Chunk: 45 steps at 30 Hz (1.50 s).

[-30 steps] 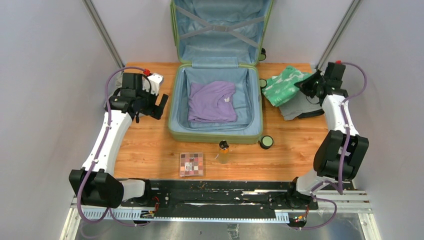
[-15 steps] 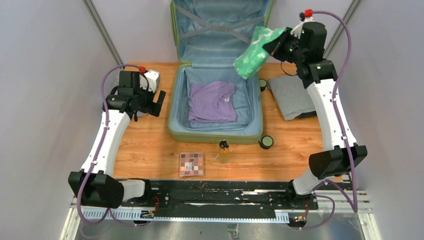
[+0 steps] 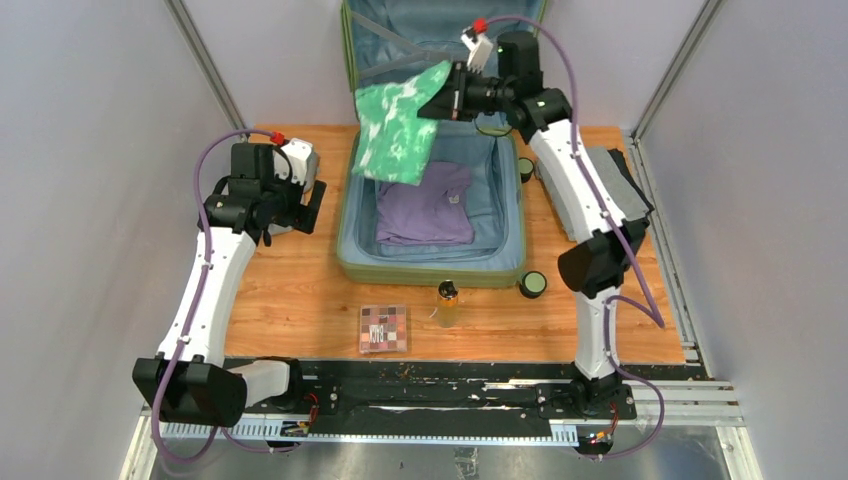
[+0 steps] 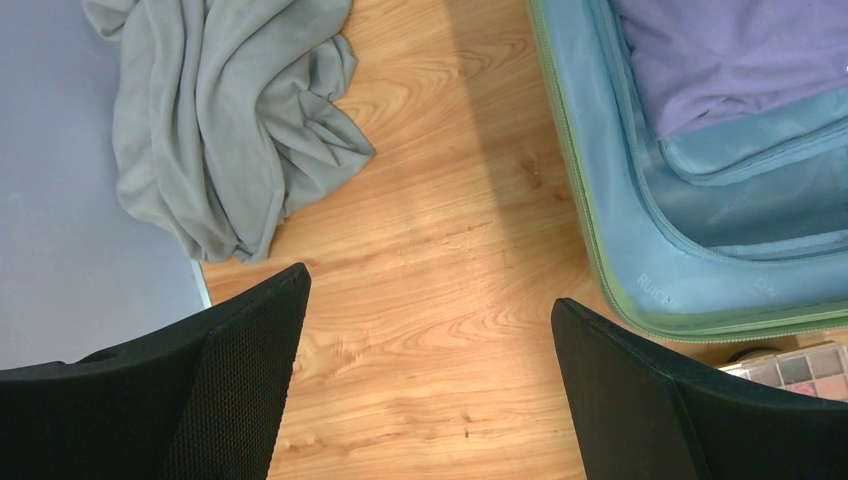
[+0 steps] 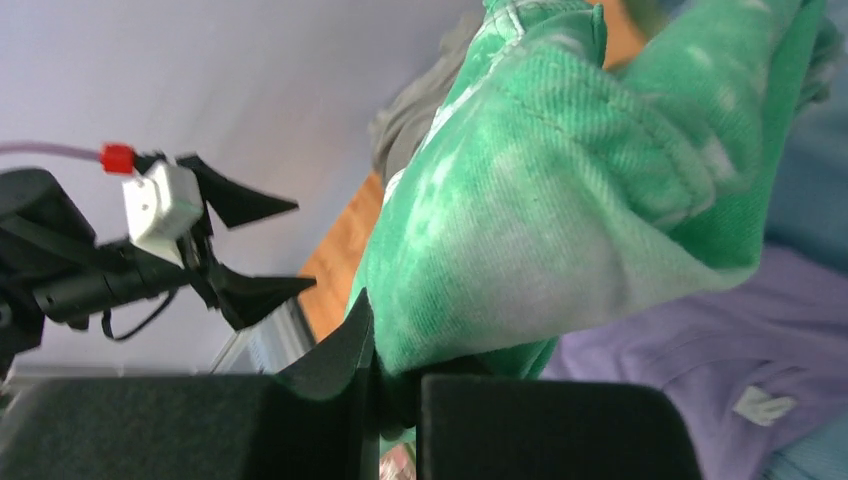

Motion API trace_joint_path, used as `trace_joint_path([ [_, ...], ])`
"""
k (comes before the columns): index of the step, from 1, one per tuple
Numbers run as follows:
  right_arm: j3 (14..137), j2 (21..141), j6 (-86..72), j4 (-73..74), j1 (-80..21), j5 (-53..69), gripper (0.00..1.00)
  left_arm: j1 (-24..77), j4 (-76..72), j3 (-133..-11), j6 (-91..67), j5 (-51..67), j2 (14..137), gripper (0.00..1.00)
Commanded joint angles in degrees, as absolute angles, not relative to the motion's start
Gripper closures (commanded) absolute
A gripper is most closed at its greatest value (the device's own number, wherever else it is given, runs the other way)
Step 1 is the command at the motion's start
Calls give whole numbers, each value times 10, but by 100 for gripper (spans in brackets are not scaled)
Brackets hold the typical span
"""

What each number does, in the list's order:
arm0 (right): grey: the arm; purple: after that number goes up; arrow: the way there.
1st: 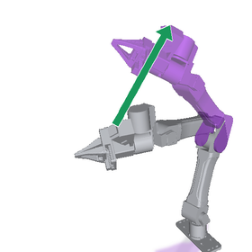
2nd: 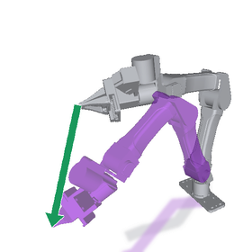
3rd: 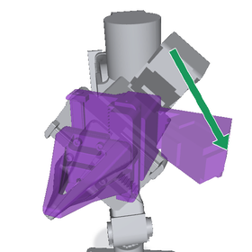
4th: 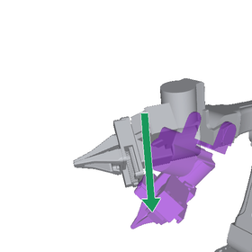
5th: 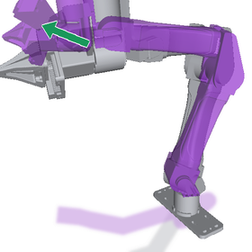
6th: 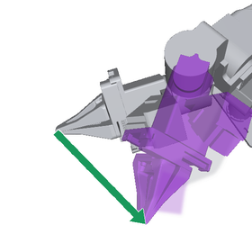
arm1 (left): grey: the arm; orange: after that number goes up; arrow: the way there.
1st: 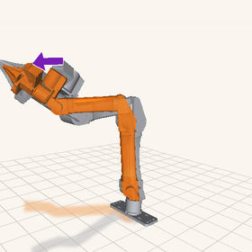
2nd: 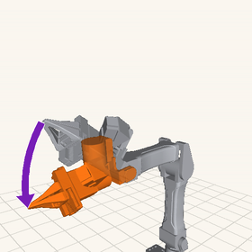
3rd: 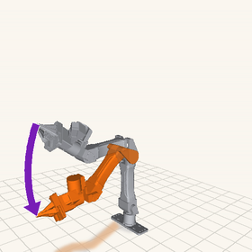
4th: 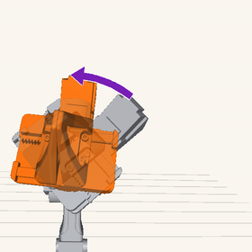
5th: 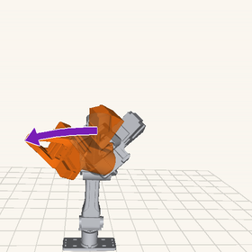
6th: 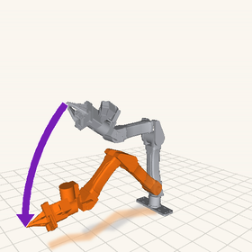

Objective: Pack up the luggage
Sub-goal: Place the clothes in the luggage.

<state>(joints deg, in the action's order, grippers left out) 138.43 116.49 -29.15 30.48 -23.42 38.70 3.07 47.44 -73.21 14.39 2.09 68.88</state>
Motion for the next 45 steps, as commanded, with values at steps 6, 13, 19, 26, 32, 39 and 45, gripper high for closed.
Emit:
trace_joint_path([
  [6,1389,1205,-267,290,-248,605,100,26,485,-744,146,15,678,4],
  [13,1376,1207,-260,295,-256,628,100,26,485,-744,143,18,679,4],
  [19,1394,1213,-248,295,-272,678,100,26,485,-744,142,19,677,4],
  [26,1399,1263,-274,253,-246,732,100,26,485,-748,138,25,677,4],
  [32,1414,1318,-336,160,-252,780,100,26,485,-754,132,30,682,4],
  [39,1343,1332,-315,165,-213,777,100,26,486,-748,135,28,676,4],
  [45,1304,1313,-120,394,-157,667,100,26,485,-752,131,35,686,4],
])
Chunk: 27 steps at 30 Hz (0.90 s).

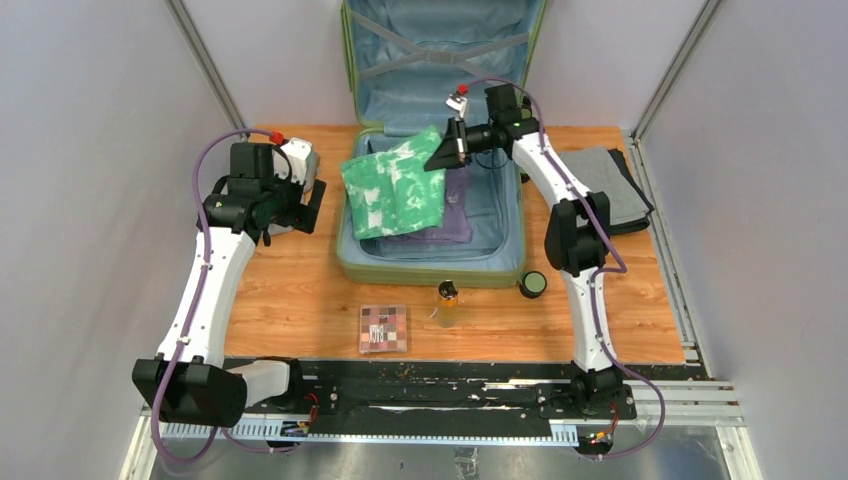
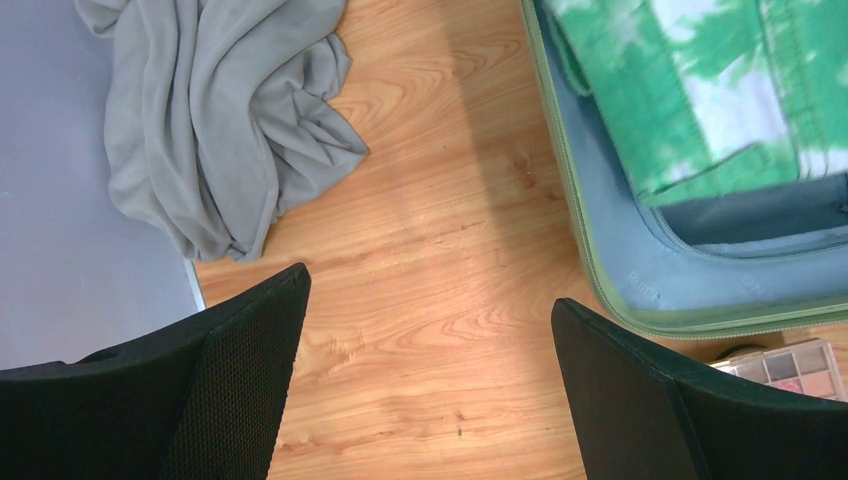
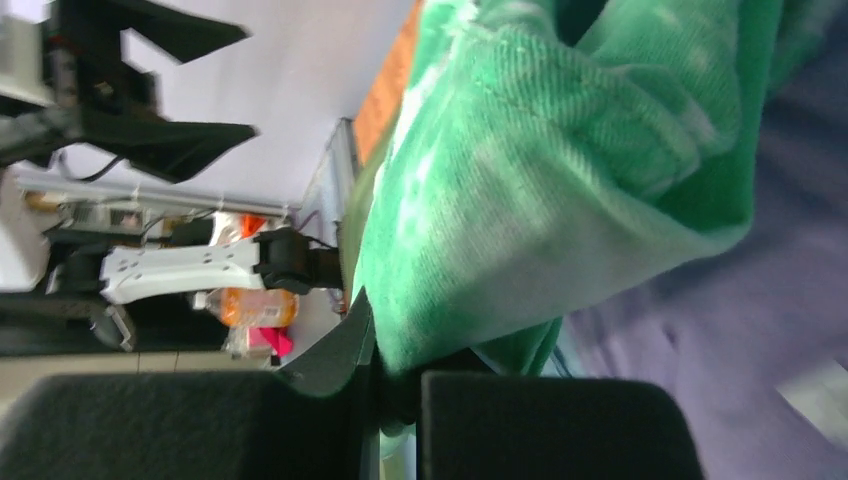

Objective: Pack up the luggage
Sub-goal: Place the clothes in the luggage.

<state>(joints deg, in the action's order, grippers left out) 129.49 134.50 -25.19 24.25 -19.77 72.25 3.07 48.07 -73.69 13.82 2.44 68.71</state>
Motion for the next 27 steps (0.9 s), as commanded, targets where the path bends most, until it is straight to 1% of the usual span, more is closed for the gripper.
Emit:
trace_joint_path([
  [1,1321,1327,-92,446,-154,635,100,26,485,-755,129,37,689,4],
  [2,1336,1340,-69,503,-153,602,100,26,485,-760,125,39,693,4],
  [7,1323,1384,-48,558,-155,489,99,26,485,-770,113,48,694,4],
  [10,1318,1399,-45,574,-161,428,96,26,485,-767,119,50,684,4],
  [11,1319,1403,-47,577,-162,410,94,26,485,-765,122,50,682,4],
  [12,1322,1406,-50,581,-163,387,87,26,485,-762,123,50,681,4],
  [14,1333,1411,-62,592,-165,325,68,26,485,-759,125,50,678,4],
  [15,1338,1411,-70,596,-165,290,47,26,485,-756,125,51,678,4],
  [16,1340,1406,-83,597,-166,257,37,26,485,-755,125,53,677,4],
  [17,1340,1399,-89,596,-167,232,34,26,485,-754,125,55,677,4],
  [19,1334,1379,-99,584,-171,200,23,26,485,-753,125,57,676,4],
  [20,1331,1369,-101,579,-175,187,19,26,485,-752,125,58,676,4],
  [21,1333,1358,-101,578,-180,173,16,26,485,-752,126,58,676,4],
  [23,1341,1336,-99,579,-190,145,15,26,485,-750,129,57,674,4],
  [24,1346,1322,-98,581,-192,133,17,26,485,-749,131,56,673,4],
  [26,1346,1291,-101,576,-197,119,25,26,486,-747,134,57,670,3],
  [27,1346,1276,-100,573,-203,109,26,26,486,-746,135,57,668,3],
])
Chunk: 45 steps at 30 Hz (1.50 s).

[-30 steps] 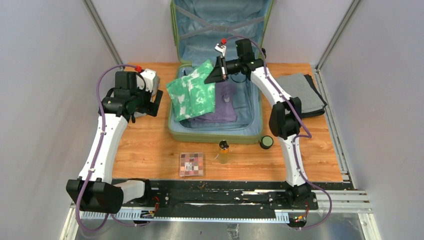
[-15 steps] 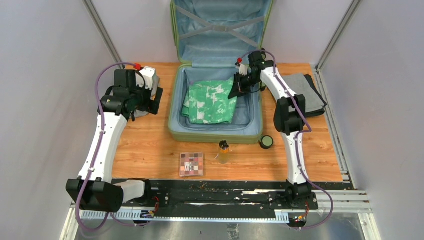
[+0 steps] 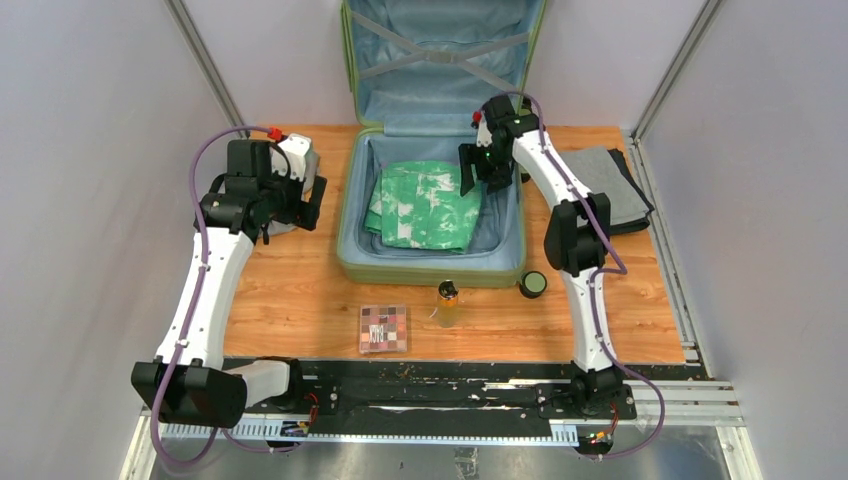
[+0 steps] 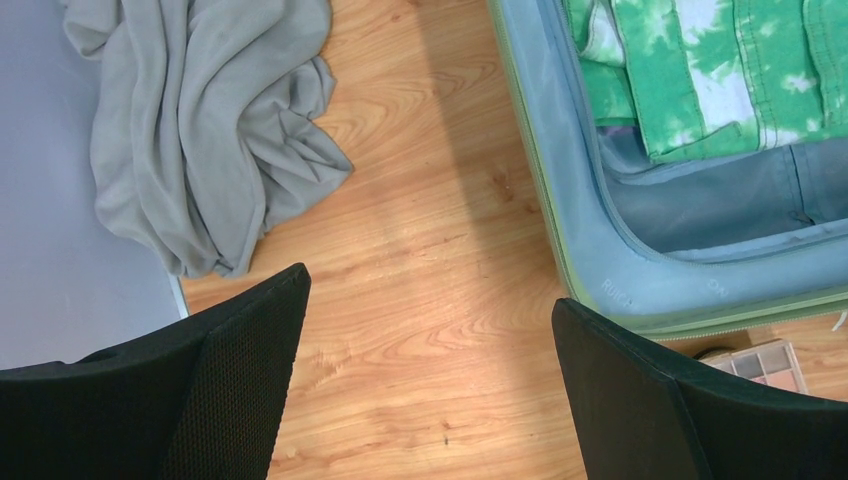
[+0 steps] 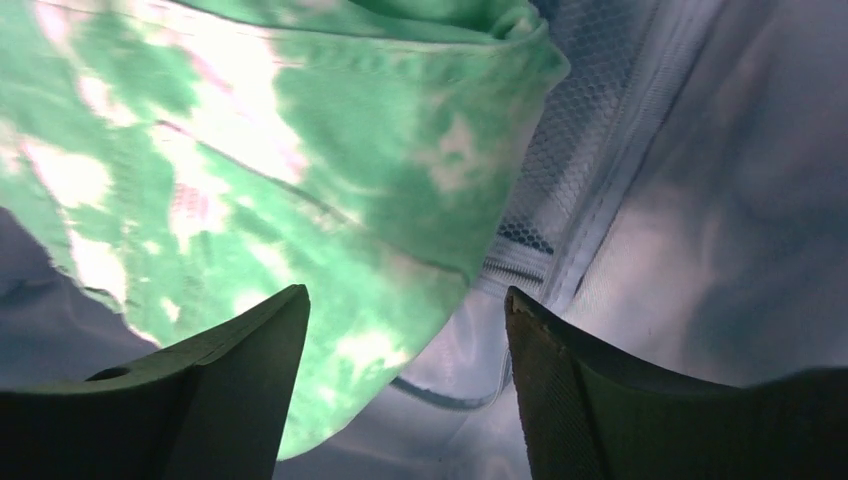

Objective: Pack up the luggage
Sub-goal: Place the clothes in the luggage, then pick up the clothes at the center of the board.

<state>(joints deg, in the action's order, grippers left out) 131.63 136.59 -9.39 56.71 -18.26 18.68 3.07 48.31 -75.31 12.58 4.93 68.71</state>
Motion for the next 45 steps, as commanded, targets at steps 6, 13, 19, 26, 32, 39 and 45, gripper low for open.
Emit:
trace_joint_path([
  [6,1295,1238,-137,439,-255,300,36,26,487,-751,131,64,671,3],
  [13,1284,1372,-259,297,-278,399,57,26,496,-741,128,66,673,3],
  [19,1279,1444,-261,284,-278,336,46,25,507,-731,131,71,669,3],
  [26,1270,1398,-224,295,-289,305,25,26,507,-729,127,70,672,2],
  [32,1252,1244,-164,331,-298,231,0,25,508,-744,122,48,681,0],
  [39,1061,1013,-152,320,-246,23,0,6,508,-754,122,48,699,0],
  [45,903,926,-262,322,-43,135,0,2,508,-766,121,35,710,0],
])
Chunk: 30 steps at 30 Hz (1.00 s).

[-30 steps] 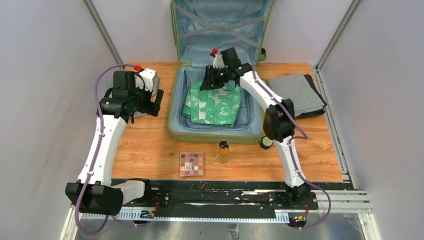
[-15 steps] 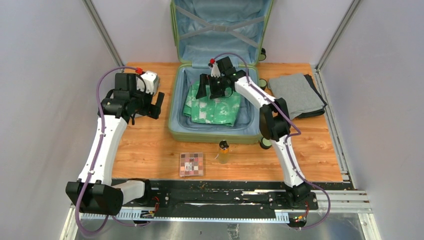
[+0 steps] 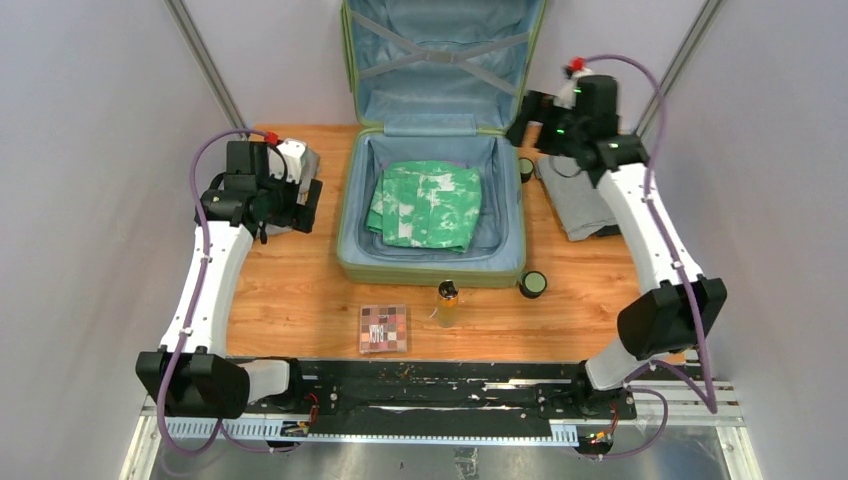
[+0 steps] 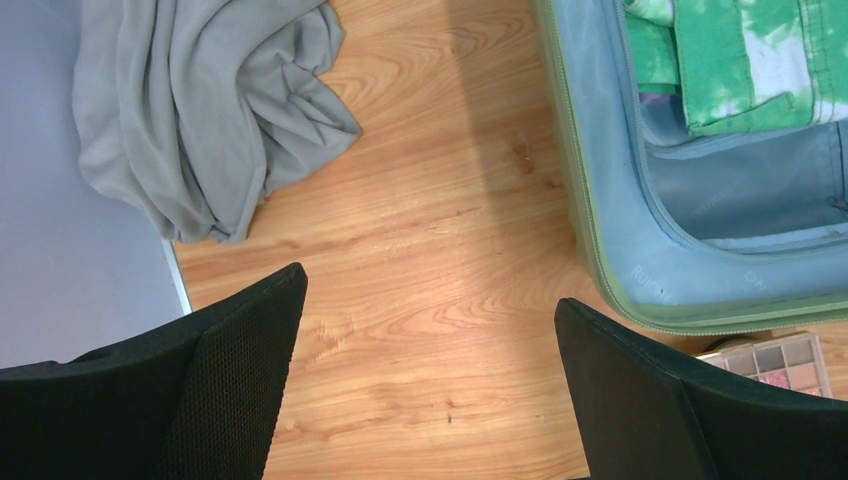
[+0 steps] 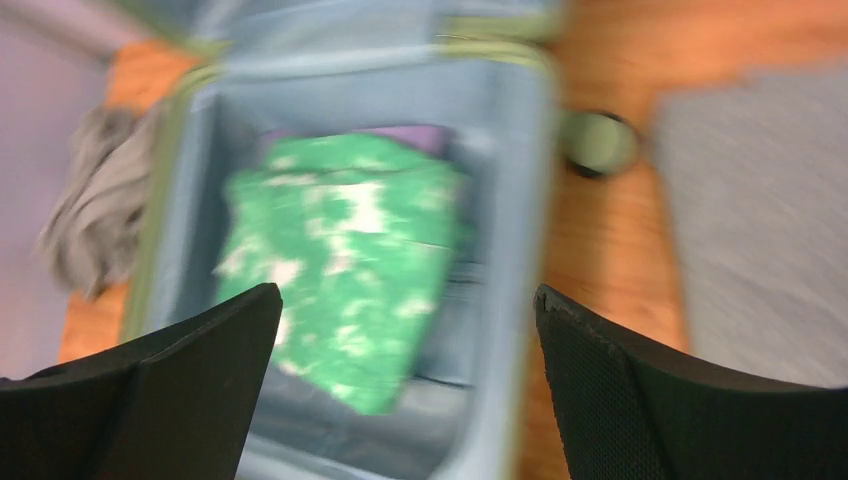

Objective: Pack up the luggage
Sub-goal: Pick up the clothes at the center of the board.

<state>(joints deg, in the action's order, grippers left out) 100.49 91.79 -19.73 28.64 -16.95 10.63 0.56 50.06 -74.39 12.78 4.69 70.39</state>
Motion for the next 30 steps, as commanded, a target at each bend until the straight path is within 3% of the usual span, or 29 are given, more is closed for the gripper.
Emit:
trace_joint_path([
  [1,882,916,-263,323,-19,135,0,2,508,-766,120,31,711,0],
  [5,835,894,-251,350,36,42,1,2,507,-766,123,24,712,0],
  [11,861,935,-244,386,42,-116,8,2,507,-761,129,29,717,0],
  [24,1142,1210,-237,479,20,-151,15,2,505,-754,137,44,730,0],
  [30,1136,1202,-252,475,51,-92,11,2,482,-738,135,79,741,0],
])
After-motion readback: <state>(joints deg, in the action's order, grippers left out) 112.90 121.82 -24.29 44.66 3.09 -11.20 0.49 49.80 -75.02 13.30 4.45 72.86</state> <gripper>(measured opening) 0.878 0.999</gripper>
